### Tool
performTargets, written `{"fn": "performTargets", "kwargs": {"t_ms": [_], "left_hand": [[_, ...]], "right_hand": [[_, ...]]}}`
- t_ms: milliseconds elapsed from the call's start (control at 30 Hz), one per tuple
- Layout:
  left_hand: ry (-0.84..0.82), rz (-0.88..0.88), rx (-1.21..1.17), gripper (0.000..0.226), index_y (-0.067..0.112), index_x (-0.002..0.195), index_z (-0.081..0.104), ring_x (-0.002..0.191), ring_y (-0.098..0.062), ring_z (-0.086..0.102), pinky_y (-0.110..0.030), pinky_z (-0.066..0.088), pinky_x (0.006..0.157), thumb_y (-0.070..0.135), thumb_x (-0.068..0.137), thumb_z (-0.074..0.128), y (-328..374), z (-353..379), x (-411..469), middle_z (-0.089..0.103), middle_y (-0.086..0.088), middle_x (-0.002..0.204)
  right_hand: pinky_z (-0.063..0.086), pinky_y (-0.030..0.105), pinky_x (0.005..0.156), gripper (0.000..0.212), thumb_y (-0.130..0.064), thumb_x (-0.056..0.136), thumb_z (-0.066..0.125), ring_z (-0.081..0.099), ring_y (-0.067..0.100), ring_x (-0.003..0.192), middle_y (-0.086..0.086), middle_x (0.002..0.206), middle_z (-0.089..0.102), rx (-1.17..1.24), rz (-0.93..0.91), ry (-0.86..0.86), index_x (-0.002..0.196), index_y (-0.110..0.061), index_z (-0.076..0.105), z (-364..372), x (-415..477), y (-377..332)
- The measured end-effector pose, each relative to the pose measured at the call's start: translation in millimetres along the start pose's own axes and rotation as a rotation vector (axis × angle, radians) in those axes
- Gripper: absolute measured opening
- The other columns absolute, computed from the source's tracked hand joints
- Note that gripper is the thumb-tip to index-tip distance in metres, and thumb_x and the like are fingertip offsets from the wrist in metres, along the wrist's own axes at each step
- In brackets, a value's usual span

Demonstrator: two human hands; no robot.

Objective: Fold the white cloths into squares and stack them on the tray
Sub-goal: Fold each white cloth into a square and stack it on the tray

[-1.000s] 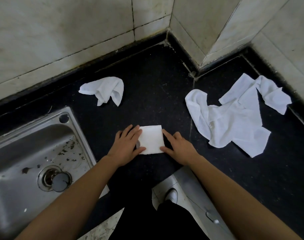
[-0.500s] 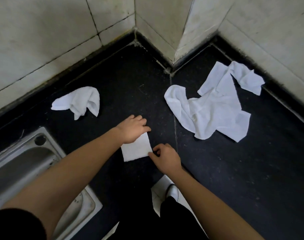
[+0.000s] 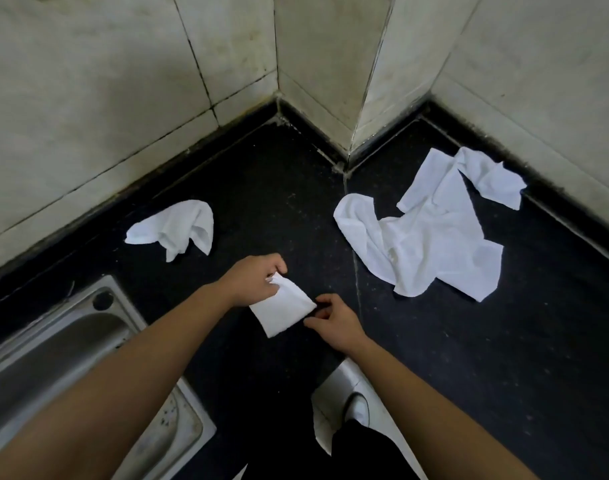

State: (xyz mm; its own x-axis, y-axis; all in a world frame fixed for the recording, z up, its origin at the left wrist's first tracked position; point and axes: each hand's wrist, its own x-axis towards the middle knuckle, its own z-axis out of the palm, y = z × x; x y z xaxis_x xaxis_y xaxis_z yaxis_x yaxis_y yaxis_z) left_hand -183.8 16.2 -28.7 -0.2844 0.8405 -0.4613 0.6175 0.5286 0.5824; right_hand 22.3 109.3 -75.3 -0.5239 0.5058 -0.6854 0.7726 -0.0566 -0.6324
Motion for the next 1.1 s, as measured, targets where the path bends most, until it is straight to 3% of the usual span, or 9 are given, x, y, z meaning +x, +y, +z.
{"fn": "performTargets", "kwargs": {"t_ms": [100,300,433,533,700,867,933,1033,1100], "left_hand": [[0.080,-0.021,-0.232,0.028,0.025,0.112,0.067,0.079,-0.007,0.061,-0.018,0.046,0.072,0.014,0.086,0.070,8,-16,-17,0.063,0.009,0.087],[0.226,-0.114,-0.594,0.016,0.022,0.104,0.070,0.096,-0.011,0.069,-0.028,0.056,0.085,0.019,0.089,0.072,28,-43,-47,0.073,0.003,0.102],[0.309,-0.165,-0.918,0.014,0.007,0.105,0.066,0.099,-0.022,0.070,-0.036,0.058,0.085,0.007,0.092,0.066,46,-50,-59,0.073,-0.009,0.104],[0.305,-0.146,-1.128,0.011,0.003,0.102,0.063,0.095,-0.023,0.069,-0.038,0.057,0.081,0.002,0.091,0.063,61,-47,-59,0.070,-0.014,0.102],[0.193,-0.119,-1.302,0.017,0.005,0.105,0.062,0.098,-0.028,0.068,-0.043,0.056,0.085,-0.003,0.089,0.061,80,-28,-48,0.069,-0.015,0.104],[-0.094,-0.135,-1.251,0.051,0.006,0.127,0.057,0.113,-0.032,0.066,-0.052,0.053,0.094,-0.001,0.078,0.067,91,1,-27,0.067,-0.016,0.122],[-0.219,-0.132,-1.225,0.045,0.012,0.132,0.056,0.116,-0.032,0.064,-0.055,0.051,0.098,0.002,0.089,0.062,98,12,-19,0.066,-0.014,0.127],[-0.360,-0.091,-1.178,0.038,0.017,0.132,0.058,0.118,-0.026,0.064,-0.051,0.049,0.101,0.024,0.095,0.062,127,29,-3,0.067,-0.008,0.127],[-0.345,-0.037,-1.063,0.036,0.018,0.127,0.063,0.115,-0.022,0.065,-0.047,0.050,0.100,0.033,0.094,0.062,155,45,7,0.070,-0.004,0.123]], "right_hand": [[0.051,0.027,0.081,0.058,-0.021,0.079,0.074,0.064,0.014,0.098,-0.001,0.107,0.068,0.203,0.077,-0.131,0.133,-0.025,0.054,-6,-2,-10],[0.052,0.034,0.097,0.023,-0.021,0.092,0.065,0.059,0.012,0.119,-0.003,0.119,0.069,0.605,0.042,-0.248,0.114,-0.026,0.070,-27,-15,-33],[0.053,0.038,0.098,0.021,-0.021,0.097,0.057,0.062,0.021,0.119,0.007,0.127,0.067,0.842,0.017,-0.260,0.115,-0.013,0.064,-45,-21,-54],[0.052,0.041,0.100,0.030,-0.028,0.098,0.056,0.063,0.026,0.119,0.012,0.132,0.065,0.996,0.033,-0.309,0.125,-0.015,0.056,-54,-26,-63],[0.047,0.042,0.107,0.056,-0.053,0.093,0.059,0.065,0.025,0.118,0.010,0.127,0.068,1.051,0.055,-0.357,0.132,-0.013,0.058,-64,-35,-61],[0.048,0.044,0.107,0.038,-0.027,0.097,0.063,0.066,0.024,0.117,0.008,0.124,0.070,1.136,-0.012,-0.149,0.132,-0.013,0.059,-78,-51,-31],[0.049,0.041,0.106,0.037,-0.025,0.097,0.064,0.066,0.022,0.117,0.007,0.125,0.070,1.081,-0.044,-0.084,0.131,-0.012,0.060,-91,-63,-14],[0.051,0.038,0.102,0.035,-0.023,0.094,0.067,0.066,0.023,0.116,0.008,0.124,0.070,1.001,-0.069,0.027,0.127,-0.010,0.065,-117,-88,12],[0.053,0.037,0.098,0.033,-0.020,0.094,0.067,0.067,0.024,0.115,0.010,0.122,0.071,0.986,-0.091,0.110,0.124,-0.009,0.067,-135,-108,30]]}}
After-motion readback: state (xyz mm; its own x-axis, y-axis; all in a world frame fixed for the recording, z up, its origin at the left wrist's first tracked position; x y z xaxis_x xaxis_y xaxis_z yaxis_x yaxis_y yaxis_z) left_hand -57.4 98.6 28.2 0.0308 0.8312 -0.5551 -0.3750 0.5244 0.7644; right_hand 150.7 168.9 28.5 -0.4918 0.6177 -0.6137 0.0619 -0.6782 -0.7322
